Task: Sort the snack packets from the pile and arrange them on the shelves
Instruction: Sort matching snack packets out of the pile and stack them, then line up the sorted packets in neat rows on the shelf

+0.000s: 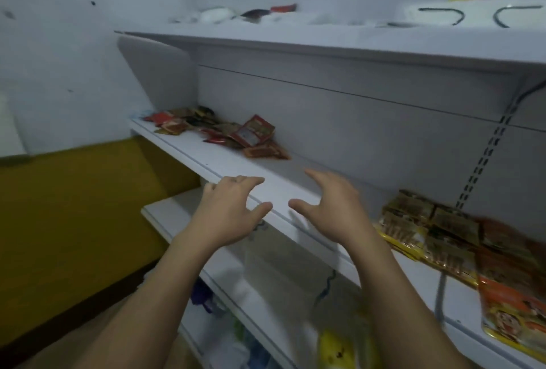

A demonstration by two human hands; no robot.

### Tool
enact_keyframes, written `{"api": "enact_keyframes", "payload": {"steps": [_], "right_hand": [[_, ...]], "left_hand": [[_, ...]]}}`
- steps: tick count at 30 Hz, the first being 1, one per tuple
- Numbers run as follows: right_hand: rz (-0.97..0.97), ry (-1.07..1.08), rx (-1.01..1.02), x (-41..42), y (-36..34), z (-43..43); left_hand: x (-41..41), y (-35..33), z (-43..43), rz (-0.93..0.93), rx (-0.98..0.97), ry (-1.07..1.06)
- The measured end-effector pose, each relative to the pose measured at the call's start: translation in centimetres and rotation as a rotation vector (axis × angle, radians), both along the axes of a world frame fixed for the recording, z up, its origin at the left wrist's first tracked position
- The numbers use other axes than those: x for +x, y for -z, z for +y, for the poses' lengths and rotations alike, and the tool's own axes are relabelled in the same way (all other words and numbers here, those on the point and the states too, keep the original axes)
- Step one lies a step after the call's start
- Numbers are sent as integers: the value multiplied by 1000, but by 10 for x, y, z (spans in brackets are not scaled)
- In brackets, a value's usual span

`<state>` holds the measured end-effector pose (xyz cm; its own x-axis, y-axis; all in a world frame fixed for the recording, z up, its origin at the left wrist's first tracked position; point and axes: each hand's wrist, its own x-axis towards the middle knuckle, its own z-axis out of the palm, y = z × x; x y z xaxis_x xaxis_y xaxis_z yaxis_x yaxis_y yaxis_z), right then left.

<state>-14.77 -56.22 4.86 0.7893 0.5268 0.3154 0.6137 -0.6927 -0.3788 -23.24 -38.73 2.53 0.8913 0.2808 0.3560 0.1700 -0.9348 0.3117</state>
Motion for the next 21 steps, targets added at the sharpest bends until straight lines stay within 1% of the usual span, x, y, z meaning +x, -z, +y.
{"api": "enact_keyframes", "payload": {"steps": [7,11,16,21], "right_hand": [[-52,-161,20,-26,-7,138],[-36,-214,26,-41,2,207],[-9,-237,40,-49,5,273],[11,-254,13,-43,13,320]], "left_hand": [[-51,-7,115,11,37,-127],[-75,-3,178,27,28,-184],[-87,-4,239,59,24,-225],[-78,4,283,52,10,-227]]}}
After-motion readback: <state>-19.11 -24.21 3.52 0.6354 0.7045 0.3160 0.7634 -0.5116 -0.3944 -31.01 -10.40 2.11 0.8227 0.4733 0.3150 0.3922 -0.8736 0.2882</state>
